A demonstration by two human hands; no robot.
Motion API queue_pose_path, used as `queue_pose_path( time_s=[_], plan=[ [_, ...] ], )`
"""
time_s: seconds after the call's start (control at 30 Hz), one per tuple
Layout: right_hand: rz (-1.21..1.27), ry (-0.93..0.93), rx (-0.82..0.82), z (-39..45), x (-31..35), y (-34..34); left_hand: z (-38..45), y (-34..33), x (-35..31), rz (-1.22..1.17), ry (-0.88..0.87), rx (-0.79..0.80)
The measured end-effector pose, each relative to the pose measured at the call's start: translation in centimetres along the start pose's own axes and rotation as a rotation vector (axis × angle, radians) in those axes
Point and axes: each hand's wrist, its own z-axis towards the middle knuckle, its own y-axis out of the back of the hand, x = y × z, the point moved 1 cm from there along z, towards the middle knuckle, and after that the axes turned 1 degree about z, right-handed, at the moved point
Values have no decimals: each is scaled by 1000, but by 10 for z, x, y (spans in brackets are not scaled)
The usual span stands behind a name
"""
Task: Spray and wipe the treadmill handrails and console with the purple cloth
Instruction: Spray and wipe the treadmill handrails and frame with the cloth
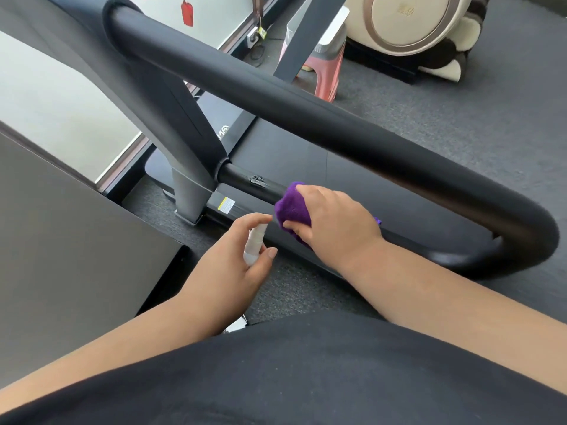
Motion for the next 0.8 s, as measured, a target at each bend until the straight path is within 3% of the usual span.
queue_pose_path(
  time_s=[0.23,0.63,0.8],
  plan=[
    [-100,-9,-64,-22,-10,-4,15,28,16,-26,-18,5],
    [-287,58,-19,86,93,-39,24,78,63,3,18,10],
    [-289,100,19,87,95,-33,31,87,67,17,6,32]
  ],
)
